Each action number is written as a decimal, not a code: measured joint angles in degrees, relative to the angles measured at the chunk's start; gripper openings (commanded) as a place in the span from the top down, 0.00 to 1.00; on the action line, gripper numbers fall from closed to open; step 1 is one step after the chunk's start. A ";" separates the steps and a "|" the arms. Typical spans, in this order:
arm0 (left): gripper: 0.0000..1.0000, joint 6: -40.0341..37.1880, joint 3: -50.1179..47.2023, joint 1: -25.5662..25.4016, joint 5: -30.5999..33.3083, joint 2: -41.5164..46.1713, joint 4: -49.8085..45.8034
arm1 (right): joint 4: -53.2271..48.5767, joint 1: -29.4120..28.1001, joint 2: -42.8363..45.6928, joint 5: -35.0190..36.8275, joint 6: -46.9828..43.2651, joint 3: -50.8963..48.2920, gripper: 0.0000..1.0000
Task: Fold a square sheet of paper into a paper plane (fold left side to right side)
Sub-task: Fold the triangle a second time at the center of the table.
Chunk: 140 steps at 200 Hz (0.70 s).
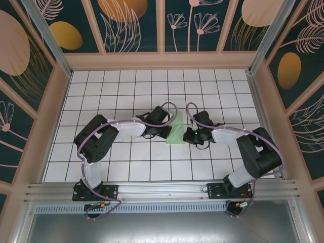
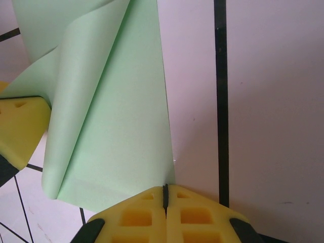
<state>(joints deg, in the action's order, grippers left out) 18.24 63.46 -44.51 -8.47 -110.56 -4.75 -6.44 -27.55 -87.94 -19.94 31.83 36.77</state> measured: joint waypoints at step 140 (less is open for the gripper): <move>0.96 -0.28 1.14 0.20 -1.36 -1.33 0.07 | -0.02 0.00 0.00 0.00 -0.22 0.00 1.00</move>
<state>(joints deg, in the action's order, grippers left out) 17.96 64.60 -44.31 -9.82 -111.90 -4.69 -6.46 -27.55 -87.94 -19.94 31.62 36.77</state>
